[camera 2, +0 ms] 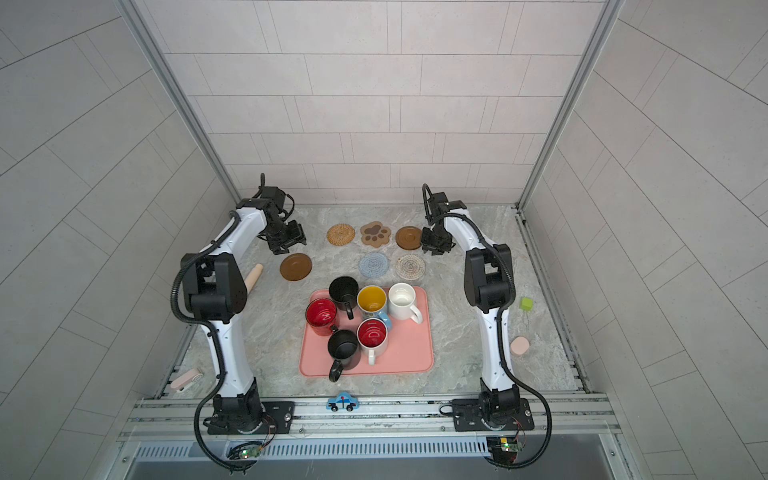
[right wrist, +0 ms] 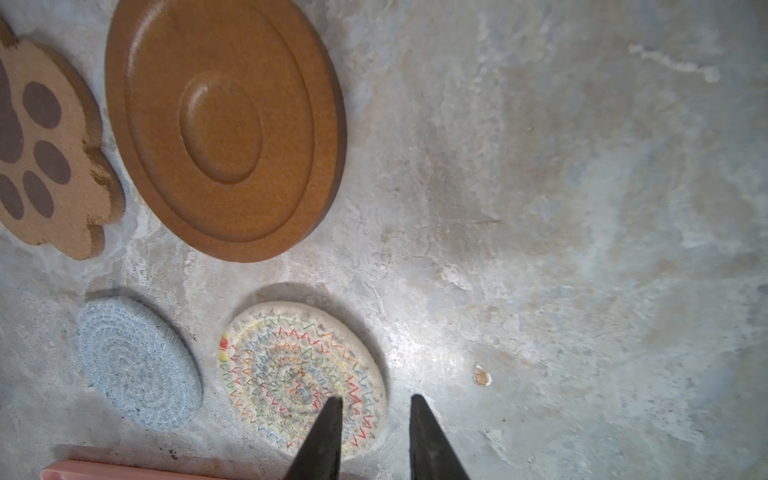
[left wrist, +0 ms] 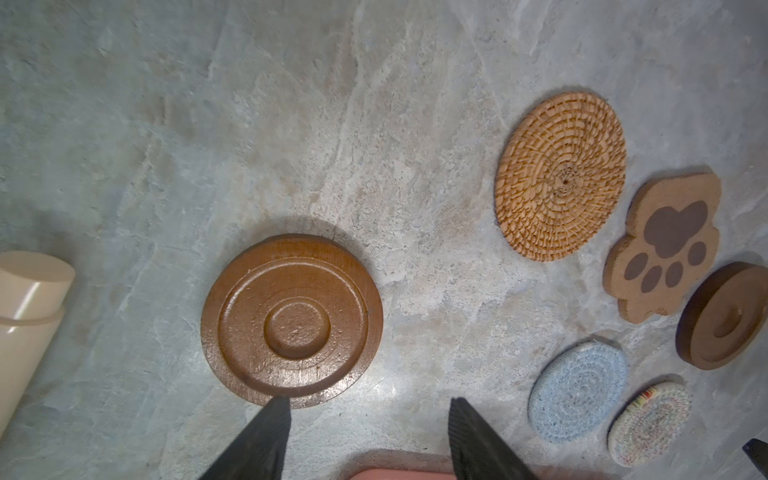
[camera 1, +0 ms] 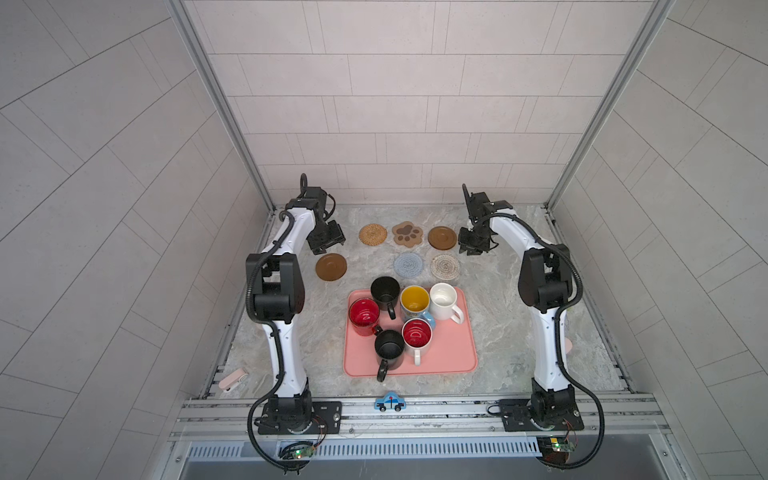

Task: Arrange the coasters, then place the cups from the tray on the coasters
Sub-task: 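Move the left gripper over to the large brown wooden coaster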

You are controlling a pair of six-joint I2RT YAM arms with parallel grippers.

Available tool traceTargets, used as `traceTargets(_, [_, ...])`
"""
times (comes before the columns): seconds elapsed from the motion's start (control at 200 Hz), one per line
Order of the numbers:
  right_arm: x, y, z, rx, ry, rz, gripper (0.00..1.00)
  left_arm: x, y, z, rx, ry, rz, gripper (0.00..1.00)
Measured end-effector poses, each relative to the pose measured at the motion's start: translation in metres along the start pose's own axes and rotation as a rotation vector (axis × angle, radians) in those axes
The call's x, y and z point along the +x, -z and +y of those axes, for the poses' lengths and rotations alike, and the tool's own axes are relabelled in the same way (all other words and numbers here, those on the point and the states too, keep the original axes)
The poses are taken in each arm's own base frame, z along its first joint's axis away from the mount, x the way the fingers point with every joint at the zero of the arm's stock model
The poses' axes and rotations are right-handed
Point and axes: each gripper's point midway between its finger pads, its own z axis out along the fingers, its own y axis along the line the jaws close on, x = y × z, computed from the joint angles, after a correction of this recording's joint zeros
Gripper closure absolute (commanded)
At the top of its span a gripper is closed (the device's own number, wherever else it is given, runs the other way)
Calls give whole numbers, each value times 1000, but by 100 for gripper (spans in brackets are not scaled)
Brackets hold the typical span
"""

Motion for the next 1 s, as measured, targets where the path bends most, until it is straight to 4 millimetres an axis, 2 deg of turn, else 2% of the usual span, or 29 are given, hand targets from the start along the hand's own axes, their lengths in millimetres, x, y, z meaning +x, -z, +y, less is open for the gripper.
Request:
traceTargets(0.195, [0,0,0,-1,-7,-1,69,13,-11,3,-2,3,47,31])
traceTargets(0.37, [-3,-1,1,-5,-13,-11,69,16,-15,1,11,2,61,31])
traceTargets(0.761, [-3,-2,1,-6,-18,-14,69,30,-36,-24,82,-40,122,31])
traceTargets(1.001, [-2,-3,0,-3,-20,-9,69,35,-48,-27,80,-58,142,32])
